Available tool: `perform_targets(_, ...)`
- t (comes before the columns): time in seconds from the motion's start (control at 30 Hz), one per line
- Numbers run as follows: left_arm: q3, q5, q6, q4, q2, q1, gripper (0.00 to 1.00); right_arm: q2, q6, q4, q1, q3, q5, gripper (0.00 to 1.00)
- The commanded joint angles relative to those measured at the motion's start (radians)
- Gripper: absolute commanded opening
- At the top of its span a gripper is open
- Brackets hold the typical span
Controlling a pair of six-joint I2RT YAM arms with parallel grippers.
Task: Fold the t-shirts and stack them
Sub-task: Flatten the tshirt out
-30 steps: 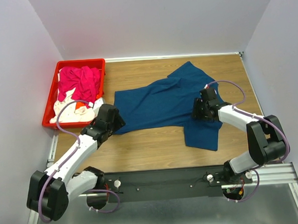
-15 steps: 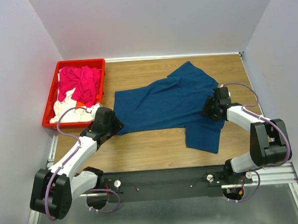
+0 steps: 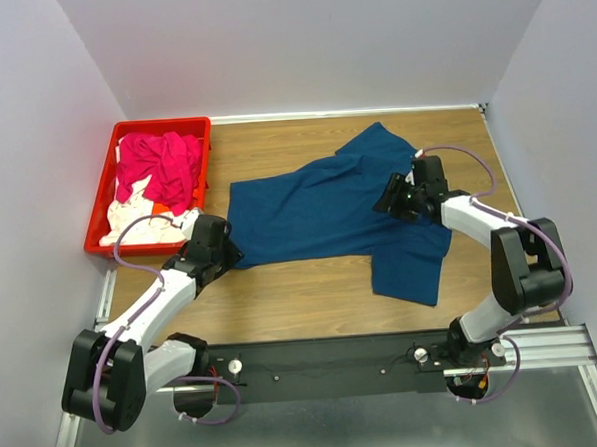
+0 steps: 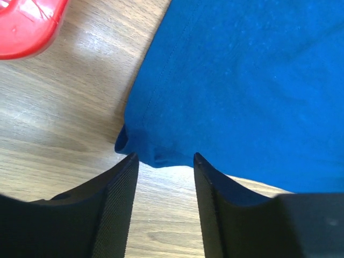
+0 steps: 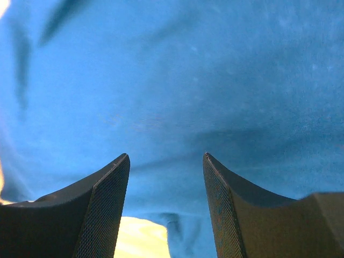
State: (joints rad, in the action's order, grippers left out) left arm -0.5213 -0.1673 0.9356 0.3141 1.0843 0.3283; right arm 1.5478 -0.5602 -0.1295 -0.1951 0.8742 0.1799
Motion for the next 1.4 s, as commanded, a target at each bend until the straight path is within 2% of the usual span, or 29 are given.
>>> perform_targets(0.0, -0.005, -0.026, -0.006, -0.006, -0.004, -0.006, 0.52, 0.096, -0.032, 0.016, 0.013, 0.020, 0.003, 0.64)
perform_targets(0.17, -0.008, -0.015, -0.032, -0.003, -0.003, -0.006, 0.53, 0.161, -0.061, 0.018, 0.075, 0.025, -0.033, 0.64)
perform_targets(0.4, -0.028, 0.020, -0.095, 0.005, 0.034, -0.006, 0.54, 0.202, -0.110, 0.022, 0.163, 0.022, -0.169, 0.64)
perform_targets(0.57, -0.068, 0.093, -0.185, 0.013, 0.088, 0.000, 0.54, 0.216, -0.109, 0.042, 0.163, 0.037, -0.114, 0.64)
perform_targets(0.8, -0.088, 0.221, -0.218, 0.022, 0.141, 0.037, 0.53, 0.201, -0.069, 0.051, 0.161, 0.023, -0.050, 0.64)
perform_targets(1.2, -0.049, 0.267, -0.219, -0.012, 0.210, 0.054, 0.52, 0.182, -0.061, 0.056, 0.160, 0.012, -0.053, 0.64)
perform_targets(1.33, -0.051, 0.279, -0.230, -0.038, 0.265, 0.061, 0.45, 0.187, -0.061, 0.056, 0.160, 0.006, -0.057, 0.64)
perform_targets(1.37, -0.062, 0.276, -0.234, -0.037, 0.276, 0.063, 0.39, 0.186, -0.063, 0.056, 0.161, 0.003, -0.060, 0.64)
